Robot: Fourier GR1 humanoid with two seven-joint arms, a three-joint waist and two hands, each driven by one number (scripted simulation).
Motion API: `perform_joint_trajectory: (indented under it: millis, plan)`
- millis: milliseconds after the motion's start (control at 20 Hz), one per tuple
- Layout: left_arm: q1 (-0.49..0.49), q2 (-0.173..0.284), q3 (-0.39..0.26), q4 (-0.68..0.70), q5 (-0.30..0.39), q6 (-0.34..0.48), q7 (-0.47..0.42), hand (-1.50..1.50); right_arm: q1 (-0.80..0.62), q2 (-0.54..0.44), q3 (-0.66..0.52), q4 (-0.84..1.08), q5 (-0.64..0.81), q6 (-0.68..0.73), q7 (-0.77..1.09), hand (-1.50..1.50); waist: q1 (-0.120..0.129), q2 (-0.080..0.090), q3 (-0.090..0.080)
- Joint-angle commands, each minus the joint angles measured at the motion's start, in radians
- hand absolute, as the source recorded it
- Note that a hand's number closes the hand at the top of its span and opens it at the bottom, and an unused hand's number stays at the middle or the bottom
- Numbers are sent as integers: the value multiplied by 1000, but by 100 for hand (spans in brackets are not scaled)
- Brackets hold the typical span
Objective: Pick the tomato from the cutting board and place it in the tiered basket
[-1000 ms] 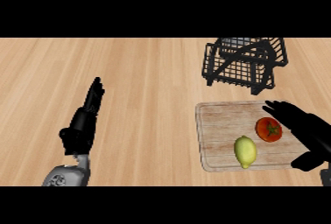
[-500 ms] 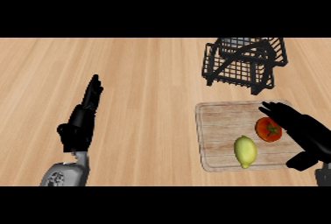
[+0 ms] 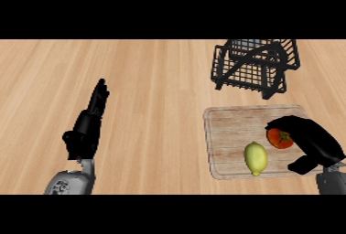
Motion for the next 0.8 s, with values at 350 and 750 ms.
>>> perform_joint_trajectory:
  millis: [350,750]
  plan:
    - [44,-2,1,-39,-11,1,-13,0,-60,51,-6,147,57,-330,-33,150,6,3,4]
    - [-13,-9,-25,-15,-1,-29,21,0,-164,300,84,118,388,107,790,150,45,13,-3]
